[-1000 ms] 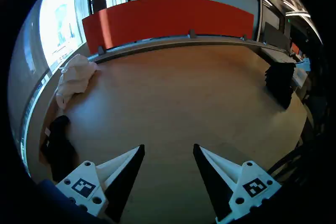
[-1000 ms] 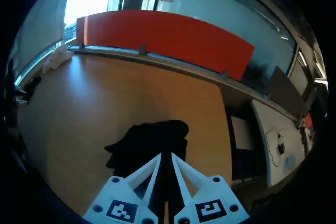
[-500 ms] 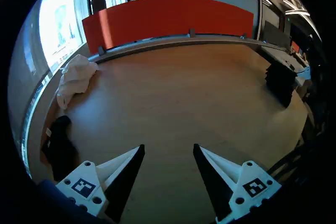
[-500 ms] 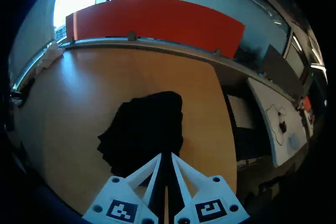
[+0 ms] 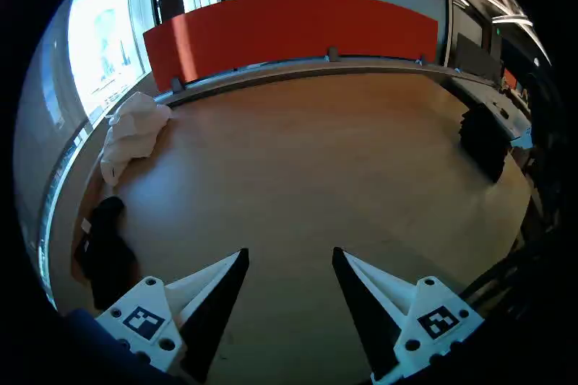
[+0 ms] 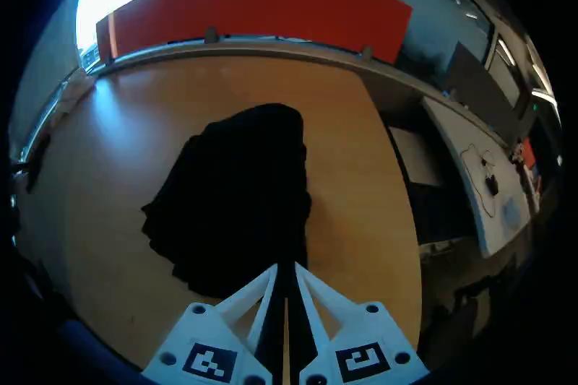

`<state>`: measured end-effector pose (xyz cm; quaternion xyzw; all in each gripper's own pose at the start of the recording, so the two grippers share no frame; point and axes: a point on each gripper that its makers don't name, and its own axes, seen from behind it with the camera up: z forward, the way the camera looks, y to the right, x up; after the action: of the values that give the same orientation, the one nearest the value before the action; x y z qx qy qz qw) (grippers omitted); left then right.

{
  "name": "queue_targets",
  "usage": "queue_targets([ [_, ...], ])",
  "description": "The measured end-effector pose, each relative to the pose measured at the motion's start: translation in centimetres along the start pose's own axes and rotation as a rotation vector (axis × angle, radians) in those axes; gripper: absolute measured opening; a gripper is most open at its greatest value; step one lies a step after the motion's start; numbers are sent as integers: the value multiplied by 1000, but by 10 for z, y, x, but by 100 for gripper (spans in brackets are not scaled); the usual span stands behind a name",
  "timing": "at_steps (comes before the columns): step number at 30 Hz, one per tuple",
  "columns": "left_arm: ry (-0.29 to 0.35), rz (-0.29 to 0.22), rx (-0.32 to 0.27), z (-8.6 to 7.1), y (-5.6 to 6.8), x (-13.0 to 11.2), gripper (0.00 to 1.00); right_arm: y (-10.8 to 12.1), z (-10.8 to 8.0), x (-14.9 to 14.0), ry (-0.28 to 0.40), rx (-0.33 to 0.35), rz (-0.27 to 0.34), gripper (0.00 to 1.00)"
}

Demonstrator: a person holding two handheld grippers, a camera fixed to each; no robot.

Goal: Fold towel

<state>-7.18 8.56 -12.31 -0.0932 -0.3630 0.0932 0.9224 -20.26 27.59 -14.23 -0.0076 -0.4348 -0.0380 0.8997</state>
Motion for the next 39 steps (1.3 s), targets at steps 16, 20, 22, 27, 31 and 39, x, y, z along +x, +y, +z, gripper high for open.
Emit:
queue_targets([
  [16, -4, -6, 0, -1, 1, -2, 85, 8, 20, -13, -45, -54, 53, 2],
  [20, -6, -11, 1, 0, 0, -4, 85, 7, 20, -13, -48, -56, 53, 2],
  [22, -5, -11, 1, 0, 0, -3, 85, 7, 20, -14, -50, -56, 55, 2],
  [27, -3, -8, 1, -1, -1, -2, 85, 6, 19, -18, -57, -55, 59, 2],
  [31, -4, -7, 0, -1, -2, -3, 85, 6, 20, -19, -61, -58, 64, 2],
  [39, -1, -3, -1, -2, -2, -2, 86, 5, 22, -21, -71, -62, 67, 2],
])
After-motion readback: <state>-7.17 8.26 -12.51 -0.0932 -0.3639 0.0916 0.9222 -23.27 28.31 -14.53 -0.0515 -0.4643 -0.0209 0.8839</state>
